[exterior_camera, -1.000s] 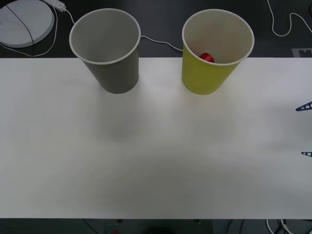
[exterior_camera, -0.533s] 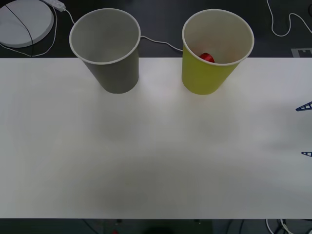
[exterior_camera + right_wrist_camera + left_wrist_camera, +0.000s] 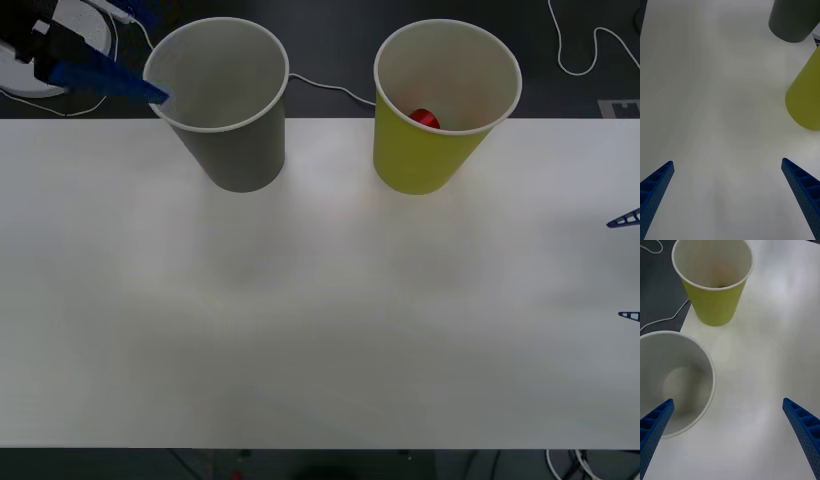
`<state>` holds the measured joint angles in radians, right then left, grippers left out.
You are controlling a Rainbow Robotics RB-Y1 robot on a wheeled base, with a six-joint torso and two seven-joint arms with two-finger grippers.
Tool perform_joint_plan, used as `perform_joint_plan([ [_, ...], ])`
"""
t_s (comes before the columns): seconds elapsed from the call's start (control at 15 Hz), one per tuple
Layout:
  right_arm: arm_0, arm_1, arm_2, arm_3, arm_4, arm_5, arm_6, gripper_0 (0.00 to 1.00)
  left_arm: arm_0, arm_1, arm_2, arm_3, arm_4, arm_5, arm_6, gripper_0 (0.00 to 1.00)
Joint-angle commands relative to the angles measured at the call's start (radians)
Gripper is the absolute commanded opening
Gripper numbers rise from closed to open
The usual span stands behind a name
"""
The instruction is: Put the can into the green bin and the plastic bottle into the gray bin
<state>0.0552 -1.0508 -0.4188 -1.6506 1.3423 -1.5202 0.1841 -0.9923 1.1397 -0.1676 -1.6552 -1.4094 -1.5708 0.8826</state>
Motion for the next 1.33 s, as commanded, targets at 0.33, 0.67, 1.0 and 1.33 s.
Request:
perform_joint_plan([
  [0.33, 0.000, 0.000, 0.000, 0.000, 0.000, 0.000, 0.000, 1.00, 0.365, -0.001, 0.258, -0.164, 0.012, 0.000, -0.263, 1.00],
  [0.67, 0.000, 0.000, 0.000, 0.000, 0.000, 0.000, 0.000, 1.00, 0.509, 0.000, 0.315, -0.169, 0.035, 0.000, -0.473, 1.00],
  [1.0, 0.000, 0.000, 0.000, 0.000, 0.000, 0.000, 0.000, 1.00, 0.675, 0.000, 0.404, -0.209, 0.018, 0.000, -0.640, 1.00],
  [1.33, 0.000, 0.000, 0.000, 0.000, 0.000, 0.000, 0.000, 1.00, 0.840, -0.001, 0.494, -0.291, 0.001, 0.000, -0.682, 1.00],
])
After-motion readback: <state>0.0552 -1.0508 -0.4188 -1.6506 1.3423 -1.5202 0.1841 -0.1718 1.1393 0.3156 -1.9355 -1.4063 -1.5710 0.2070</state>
